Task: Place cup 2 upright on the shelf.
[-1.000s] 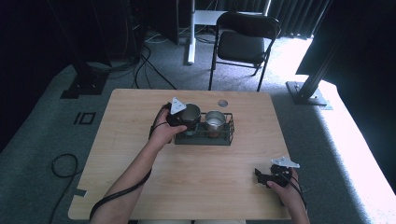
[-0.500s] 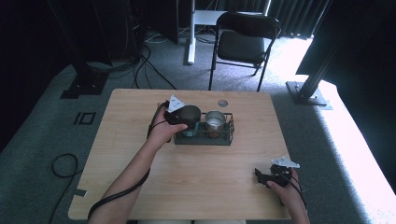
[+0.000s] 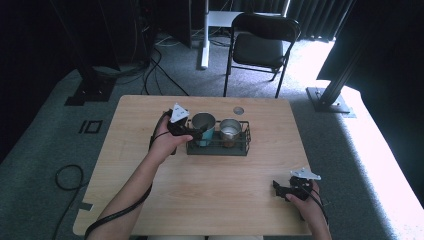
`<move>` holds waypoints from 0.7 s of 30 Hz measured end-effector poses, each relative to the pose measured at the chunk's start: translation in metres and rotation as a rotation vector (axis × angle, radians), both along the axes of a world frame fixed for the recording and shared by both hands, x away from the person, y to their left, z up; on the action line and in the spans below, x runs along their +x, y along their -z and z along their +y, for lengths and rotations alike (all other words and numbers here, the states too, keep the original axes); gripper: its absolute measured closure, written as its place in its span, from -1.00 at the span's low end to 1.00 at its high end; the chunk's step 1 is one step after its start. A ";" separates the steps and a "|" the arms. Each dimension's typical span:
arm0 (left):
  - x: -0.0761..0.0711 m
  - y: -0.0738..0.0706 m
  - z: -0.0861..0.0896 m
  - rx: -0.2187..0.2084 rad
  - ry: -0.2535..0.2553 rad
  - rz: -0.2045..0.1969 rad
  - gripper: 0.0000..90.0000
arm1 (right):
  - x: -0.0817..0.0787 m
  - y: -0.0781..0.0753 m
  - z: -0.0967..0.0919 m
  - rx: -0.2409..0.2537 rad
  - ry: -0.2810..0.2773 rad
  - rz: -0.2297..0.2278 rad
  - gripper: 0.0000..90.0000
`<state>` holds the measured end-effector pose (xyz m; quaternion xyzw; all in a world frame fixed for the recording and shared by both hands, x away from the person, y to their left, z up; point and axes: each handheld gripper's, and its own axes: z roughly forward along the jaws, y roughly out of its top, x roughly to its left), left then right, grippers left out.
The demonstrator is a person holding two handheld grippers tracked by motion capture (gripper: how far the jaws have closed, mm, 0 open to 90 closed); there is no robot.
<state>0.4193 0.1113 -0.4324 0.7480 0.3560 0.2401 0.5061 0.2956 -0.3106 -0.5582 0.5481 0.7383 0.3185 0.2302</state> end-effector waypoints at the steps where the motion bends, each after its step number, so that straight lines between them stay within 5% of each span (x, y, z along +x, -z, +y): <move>1: -0.001 0.000 0.002 -0.005 0.000 0.001 -0.94 | 0.000 0.000 0.000 0.000 0.000 0.000 -0.76; 21: -0.024 0.008 0.041 -0.022 -0.044 -0.002 -0.93 | 0.000 0.000 0.000 0.000 0.000 0.000 -0.76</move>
